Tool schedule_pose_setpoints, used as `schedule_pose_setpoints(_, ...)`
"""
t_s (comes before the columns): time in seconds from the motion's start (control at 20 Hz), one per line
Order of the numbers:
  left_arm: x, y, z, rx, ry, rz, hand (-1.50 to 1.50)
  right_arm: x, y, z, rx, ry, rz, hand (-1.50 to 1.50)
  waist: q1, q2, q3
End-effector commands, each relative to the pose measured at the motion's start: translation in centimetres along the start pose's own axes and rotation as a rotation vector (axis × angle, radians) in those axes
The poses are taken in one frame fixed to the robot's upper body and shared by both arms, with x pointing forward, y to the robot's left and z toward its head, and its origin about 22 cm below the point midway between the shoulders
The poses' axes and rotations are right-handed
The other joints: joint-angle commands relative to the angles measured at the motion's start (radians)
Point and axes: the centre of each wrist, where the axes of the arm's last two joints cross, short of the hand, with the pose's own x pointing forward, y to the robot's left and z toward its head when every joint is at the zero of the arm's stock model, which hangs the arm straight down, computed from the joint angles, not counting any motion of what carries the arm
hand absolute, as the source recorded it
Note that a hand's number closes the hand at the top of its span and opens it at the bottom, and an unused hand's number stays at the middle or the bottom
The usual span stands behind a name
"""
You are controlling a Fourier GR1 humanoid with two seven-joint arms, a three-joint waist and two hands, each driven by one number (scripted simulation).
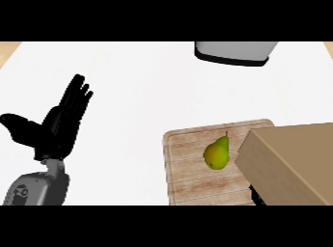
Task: Pick the tomato from the cutting board and place it in the cardboard box
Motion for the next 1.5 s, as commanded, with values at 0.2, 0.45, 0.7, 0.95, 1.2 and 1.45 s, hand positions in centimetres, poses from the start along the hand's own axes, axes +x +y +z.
schedule_pose_setpoints(0.2,-0.6,0.8,0.1,0.032,0.015,-0.008,0.00,1.0,-6.4,-5.9,-0.058,0.219,-0.023,1.50,-0.007,0.018,0.071)
schedule_pose_setpoints(0.45,0.3,1.5,-0.1,0.054,0.004,-0.005,0.00,0.6,-7.2,-8.7,-0.073,0.273,0.033,1.50,-0.030,0.013,0.069)
schedule_pose_setpoints(0.7,-0.5,2.2,-0.1,0.077,0.016,-0.005,0.00,0.2,-8.3,-11.2,-0.065,0.297,0.081,1.50,-0.058,0.017,0.067)
schedule_pose_setpoints(0.95,-0.3,3.6,0.5,0.123,0.017,-0.018,0.00,-0.7,-6.3,-13.5,0.208,0.364,0.287,1.50,-0.100,0.006,0.067)
schedule_pose_setpoints(1.2,-0.2,4.2,1.5,0.121,0.015,-0.010,0.00,-1.8,-8.1,-16.0,0.349,0.470,0.266,-1.50,-0.094,0.014,0.065)
schedule_pose_setpoints(1.45,0.2,3.7,1.4,0.095,0.007,-0.013,0.00,-1.0,-8.4,-15.4,0.062,0.373,0.090,-1.50,-0.087,0.017,0.064)
